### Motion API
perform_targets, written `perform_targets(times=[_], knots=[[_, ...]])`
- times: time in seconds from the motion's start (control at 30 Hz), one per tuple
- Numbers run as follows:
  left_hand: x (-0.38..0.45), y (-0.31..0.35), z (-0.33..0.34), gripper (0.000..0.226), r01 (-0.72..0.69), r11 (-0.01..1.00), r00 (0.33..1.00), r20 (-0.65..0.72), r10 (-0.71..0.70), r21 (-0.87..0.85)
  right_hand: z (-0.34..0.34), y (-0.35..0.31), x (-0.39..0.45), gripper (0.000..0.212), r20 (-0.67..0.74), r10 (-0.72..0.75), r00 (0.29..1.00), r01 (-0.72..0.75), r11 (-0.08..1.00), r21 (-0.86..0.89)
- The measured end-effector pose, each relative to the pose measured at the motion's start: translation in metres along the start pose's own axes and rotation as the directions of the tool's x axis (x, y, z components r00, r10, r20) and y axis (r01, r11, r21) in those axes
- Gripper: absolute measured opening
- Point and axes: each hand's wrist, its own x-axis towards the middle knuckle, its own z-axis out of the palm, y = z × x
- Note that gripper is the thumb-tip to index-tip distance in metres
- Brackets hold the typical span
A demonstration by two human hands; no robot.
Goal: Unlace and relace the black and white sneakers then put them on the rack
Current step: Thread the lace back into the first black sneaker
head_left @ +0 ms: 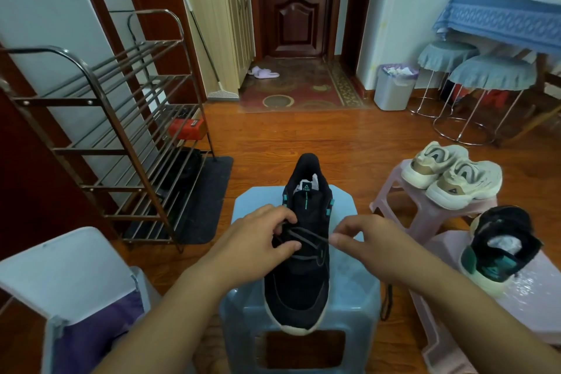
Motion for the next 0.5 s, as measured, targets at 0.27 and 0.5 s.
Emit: perform_targets(times=[0.27, 0.5], knots=[[-0.013, 0.042, -0.009, 0.019, 0.214, 0.634, 0.957, 0.030, -0.288, -0.743, -0.005, -0.023, -0.026, 0.024, 0.154, -0.012, 0.988, -0.097, 0.724, 0.683], [-0.021, 0.064, 0.010, 0.022, 0.234, 0.199, 0.890, 0.127, -0.438, -0.952, 0.029, -0.056, -0.022, 0.020, 0.065, 0.090, 0.994, -0.089, 0.308, 0.947]])
